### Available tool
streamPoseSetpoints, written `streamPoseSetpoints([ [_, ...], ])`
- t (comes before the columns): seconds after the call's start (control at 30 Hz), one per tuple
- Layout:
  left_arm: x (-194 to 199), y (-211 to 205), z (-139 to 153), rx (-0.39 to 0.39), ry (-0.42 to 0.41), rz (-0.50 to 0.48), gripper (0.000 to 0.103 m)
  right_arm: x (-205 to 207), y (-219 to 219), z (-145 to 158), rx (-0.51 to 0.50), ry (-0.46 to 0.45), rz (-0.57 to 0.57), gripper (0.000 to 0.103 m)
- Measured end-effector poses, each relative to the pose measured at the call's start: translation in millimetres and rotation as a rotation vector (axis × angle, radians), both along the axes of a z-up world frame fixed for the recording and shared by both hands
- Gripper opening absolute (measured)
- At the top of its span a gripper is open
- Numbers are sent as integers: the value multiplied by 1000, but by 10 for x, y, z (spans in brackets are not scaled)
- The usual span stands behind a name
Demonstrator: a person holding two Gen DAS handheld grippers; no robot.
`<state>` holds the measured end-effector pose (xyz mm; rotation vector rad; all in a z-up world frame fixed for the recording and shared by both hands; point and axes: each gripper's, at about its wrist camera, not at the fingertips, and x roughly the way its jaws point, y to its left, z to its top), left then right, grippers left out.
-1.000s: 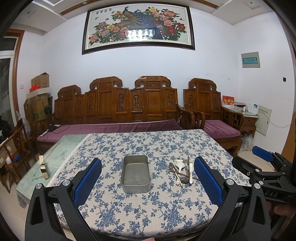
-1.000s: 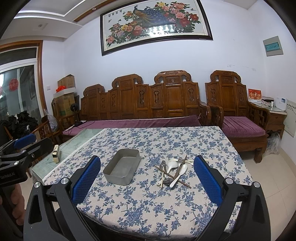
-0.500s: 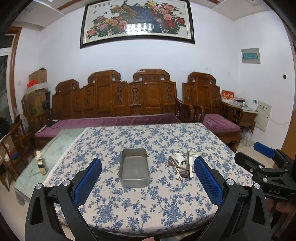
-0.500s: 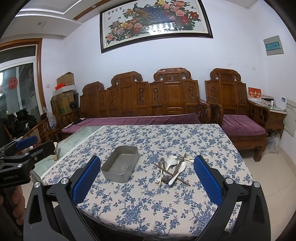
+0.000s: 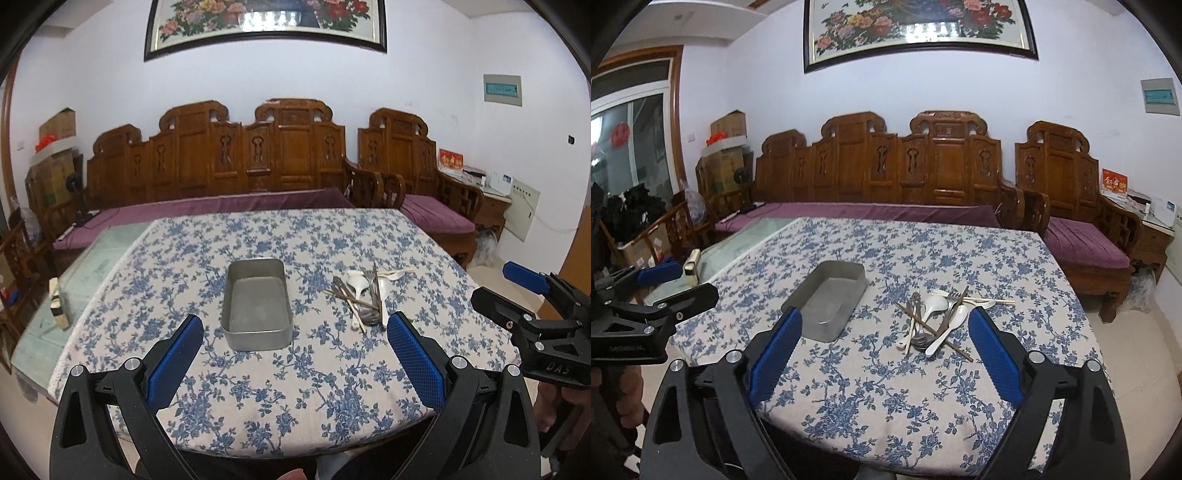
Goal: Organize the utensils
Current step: 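Reach the right gripper into the utensil pile and grasp a white plastic spoon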
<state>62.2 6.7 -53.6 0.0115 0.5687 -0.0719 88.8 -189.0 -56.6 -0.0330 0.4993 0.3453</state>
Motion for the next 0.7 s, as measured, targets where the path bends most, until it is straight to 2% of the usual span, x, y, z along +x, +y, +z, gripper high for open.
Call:
streamPoseSetpoints([
  [0.23,272,-52,-95,0,19,-42,97,292,-1,-179,-43,35,26,84],
  [0.57,699,-266,-377,17,80,-110,97,941,-258,-667,-81,180,50,67],
  [0.7,892,-342,-523,13,110,-119,97,1219,-370,-892,-82,240,48,56],
])
